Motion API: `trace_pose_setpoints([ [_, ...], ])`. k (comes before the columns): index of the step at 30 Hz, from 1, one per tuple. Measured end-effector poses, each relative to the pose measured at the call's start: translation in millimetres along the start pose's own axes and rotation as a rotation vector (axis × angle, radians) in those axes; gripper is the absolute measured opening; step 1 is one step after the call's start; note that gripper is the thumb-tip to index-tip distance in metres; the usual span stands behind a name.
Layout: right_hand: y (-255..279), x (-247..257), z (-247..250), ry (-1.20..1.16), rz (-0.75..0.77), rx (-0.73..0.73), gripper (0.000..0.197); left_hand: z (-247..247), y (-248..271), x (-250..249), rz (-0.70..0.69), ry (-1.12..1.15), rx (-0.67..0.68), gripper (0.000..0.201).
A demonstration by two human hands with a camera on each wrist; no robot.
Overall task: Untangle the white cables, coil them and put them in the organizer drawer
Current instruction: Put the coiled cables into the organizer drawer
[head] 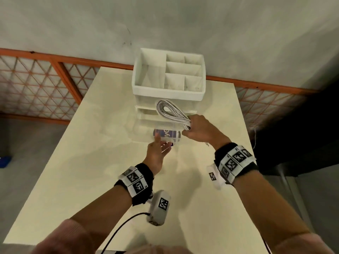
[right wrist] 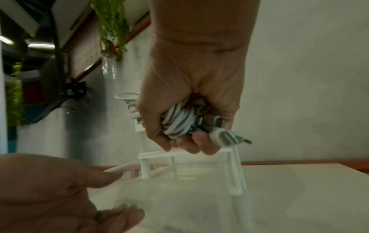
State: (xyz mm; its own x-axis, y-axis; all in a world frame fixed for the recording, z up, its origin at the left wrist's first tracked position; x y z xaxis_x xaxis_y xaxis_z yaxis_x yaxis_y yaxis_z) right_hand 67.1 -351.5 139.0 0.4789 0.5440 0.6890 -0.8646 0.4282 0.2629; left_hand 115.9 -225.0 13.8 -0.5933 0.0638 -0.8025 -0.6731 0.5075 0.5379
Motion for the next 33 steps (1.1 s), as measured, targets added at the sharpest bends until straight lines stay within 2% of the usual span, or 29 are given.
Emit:
trace_pose_setpoints([
  [1, -9.9, 9.7, -3.2, 0.033, 0.028, 0.017, 0.007, 0.8, 1.8, 0.7, 0.002, -0.006, 0.003, 0.038],
  [4, -38.1, 26.8, -22.0, 0.136, 0.065, 0.081, 0.017, 3.4, 5.2, 0.0, 0.001, 0.010, 0.021, 0.041],
  [7, -54.5, 28.7, -39.6, 0.216, 0.027, 0.131, 0.018, 3.9, 4.7, -0.2, 0.006, 0.024, 0.047, 0.049],
  [10, -62.3, 18.4, -51.7, 0.245, -0.024, 0.163, 0.020, 3.8, 4.2, 0.0, 0.026, 0.031, 0.056, 0.043],
  [13, -64.2, 0.4, -54.2, 0.206, -0.139, 0.151, 0.026, 3.7, 2.9, 1.6, 0.055, 0.043, 0.051, 0.044],
  [19, -67.3, -12.7, -58.3, 0.084, -0.345, 0.142, 0.015, 3.5, 3.3, 4.1, 0.106, 0.059, 0.041, 0.054],
  [23, -70.5, -8.6, -60.3, 0.136, -0.436, 0.178, 0.007, 4.2, 2.5, 1.8, 0.133, 0.056, 0.038, 0.053],
  [24, -72.0, -6.7, -60.6, 0.168, -0.439, 0.174, 0.003, 4.7, 1.6, 1.3, 0.131, 0.053, 0.042, 0.053],
  [26, -75.4, -6.2, -63.0, 0.249, -0.450, 0.175, 0.017, 4.4, 2.0, 1.7, 0.127, 0.049, 0.055, 0.054],
  [29, -78.4, -1.9, -64.4, 0.344, -0.435, 0.154, 0.012, 3.3, 1.5, 3.3, 0.124, 0.034, 0.077, 0.050],
  [31, -81.3, 2.3, -64.5, 0.462, -0.391, 0.133, 0.026, 2.9, 2.1, 2.8, 0.123, 0.022, 0.088, 0.043],
  [33, -81.1, 6.4, -66.4, 0.530, -0.364, 0.152, 0.029, 2.8, 2.9, 2.2, 0.124, 0.022, 0.095, 0.041],
])
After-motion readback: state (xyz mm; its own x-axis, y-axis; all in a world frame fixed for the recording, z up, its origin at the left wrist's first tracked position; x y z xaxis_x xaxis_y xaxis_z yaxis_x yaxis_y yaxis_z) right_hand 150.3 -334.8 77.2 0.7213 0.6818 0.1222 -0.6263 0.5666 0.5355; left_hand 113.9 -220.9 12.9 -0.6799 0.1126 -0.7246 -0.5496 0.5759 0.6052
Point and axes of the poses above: each hand's wrist, its own y-axis away from the middle knuckle, its own z-axis out of the back of the hand, x = y × z, the point moved 7 cm from there along -y, towards the middle knuckle, and after that the axes turned 14 degrees about -y, right-handed, at the moved point
